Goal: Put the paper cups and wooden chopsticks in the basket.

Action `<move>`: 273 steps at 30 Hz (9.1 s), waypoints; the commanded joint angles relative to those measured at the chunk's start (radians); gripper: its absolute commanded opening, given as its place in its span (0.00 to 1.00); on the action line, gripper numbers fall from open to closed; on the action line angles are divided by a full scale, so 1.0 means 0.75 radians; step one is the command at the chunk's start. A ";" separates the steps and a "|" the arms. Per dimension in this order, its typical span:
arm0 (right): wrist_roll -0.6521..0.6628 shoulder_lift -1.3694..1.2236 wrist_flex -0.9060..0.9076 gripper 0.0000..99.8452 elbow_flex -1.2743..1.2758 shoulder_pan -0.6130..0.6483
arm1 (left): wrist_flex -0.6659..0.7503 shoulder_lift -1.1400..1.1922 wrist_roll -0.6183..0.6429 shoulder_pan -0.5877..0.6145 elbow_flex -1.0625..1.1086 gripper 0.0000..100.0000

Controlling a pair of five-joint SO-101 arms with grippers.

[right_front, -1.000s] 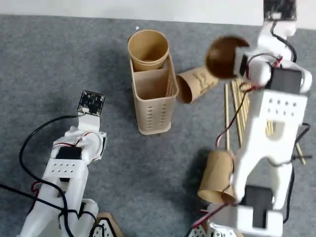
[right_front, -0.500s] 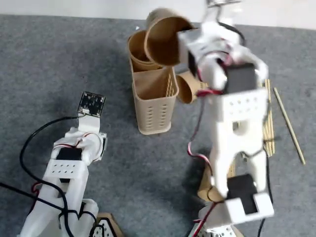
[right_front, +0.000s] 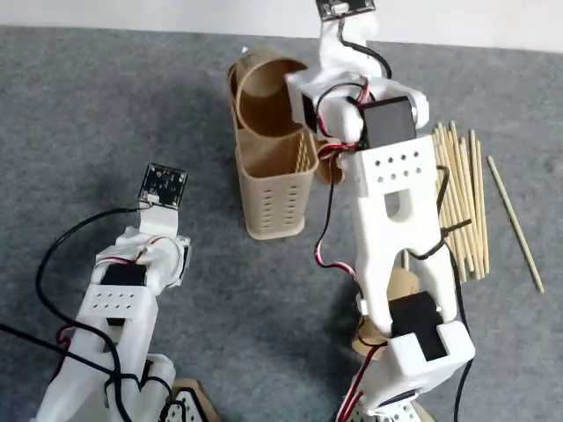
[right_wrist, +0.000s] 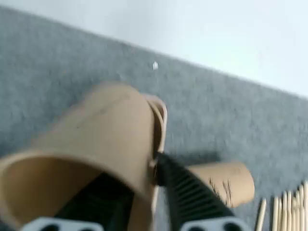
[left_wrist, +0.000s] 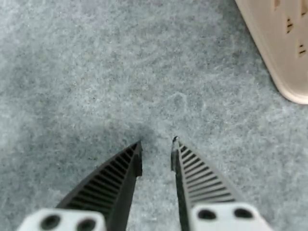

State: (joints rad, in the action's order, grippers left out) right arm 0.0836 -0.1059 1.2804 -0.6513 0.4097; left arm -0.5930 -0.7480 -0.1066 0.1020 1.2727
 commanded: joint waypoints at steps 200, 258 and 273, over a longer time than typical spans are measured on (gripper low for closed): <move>-0.196 0.073 0.030 0.21 -0.101 -0.001 | 0.049 -0.021 0.008 -0.013 0.017 0.12; 0.442 -0.116 -0.967 0.37 1.173 -0.310 | 0.049 -0.021 0.008 -0.013 0.017 0.12; 0.313 -0.095 -0.643 0.02 0.678 -0.457 | 0.049 -0.021 0.008 -0.013 0.019 0.12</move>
State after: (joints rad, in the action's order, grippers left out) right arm 0.3291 -0.2102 0.7173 -0.0176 0.0767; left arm -0.5731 -0.7480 -0.1066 0.1020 1.2912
